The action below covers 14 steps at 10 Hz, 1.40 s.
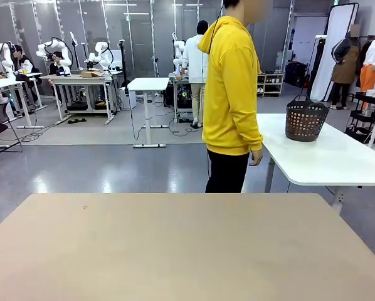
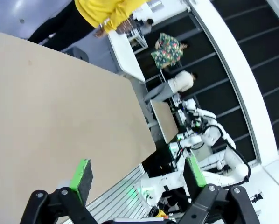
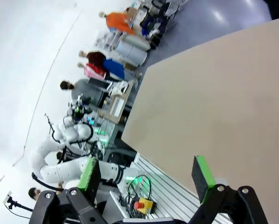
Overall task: Fold the towel.
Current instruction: Grab the top end of the 100 cm Hotel Towel extended by the human.
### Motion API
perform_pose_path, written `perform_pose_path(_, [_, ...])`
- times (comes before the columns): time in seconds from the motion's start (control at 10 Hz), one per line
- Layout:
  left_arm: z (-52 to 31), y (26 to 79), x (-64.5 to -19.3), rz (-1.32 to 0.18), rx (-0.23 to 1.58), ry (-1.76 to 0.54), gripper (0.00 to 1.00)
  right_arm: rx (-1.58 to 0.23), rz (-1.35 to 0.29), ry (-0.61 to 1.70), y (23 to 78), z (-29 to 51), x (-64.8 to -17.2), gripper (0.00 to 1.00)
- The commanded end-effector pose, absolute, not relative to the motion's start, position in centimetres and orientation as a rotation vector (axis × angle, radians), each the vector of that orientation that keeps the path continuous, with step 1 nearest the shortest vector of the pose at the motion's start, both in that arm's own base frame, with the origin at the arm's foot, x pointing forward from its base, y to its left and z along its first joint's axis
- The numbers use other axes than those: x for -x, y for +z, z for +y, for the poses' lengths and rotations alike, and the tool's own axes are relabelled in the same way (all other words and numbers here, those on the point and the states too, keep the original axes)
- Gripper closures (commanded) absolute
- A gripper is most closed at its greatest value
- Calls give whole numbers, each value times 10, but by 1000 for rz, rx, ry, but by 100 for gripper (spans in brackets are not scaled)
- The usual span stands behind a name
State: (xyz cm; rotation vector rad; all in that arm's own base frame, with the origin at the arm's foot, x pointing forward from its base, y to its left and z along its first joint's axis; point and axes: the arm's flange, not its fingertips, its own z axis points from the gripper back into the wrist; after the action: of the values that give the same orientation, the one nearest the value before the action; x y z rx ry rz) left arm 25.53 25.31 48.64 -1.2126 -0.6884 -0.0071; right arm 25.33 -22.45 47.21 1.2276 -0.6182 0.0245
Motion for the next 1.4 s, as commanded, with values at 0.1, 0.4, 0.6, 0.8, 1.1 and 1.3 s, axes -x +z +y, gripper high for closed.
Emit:
perform_pose_path(0.1, [268,492,-240,-751,1191,80,0,-1220,-691,-7,469,-229,-241,0])
perform_pose_path(0.4, [276,486,-234,-743,1176,95,0,-1213,-671,-36,471,-241,-236,0])
perform_pose_path(0.6, [276,486,-234,-743,1176,95,0,-1213,-671,-36,471,-241,-236,0])
perform_pose_path(0.8, [276,486,-234,-743,1176,95,0,-1213,-671,-36,471,-241,-236,0])
perform_pose_path(1.1, [276,486,-234,-743,1176,95,0,-1213,-671,-36,471,-241,-236,0])
perform_pose_path(1.3, [276,486,-234,-743,1176,95,0,-1213,-671,-36,471,-241,-236,0])
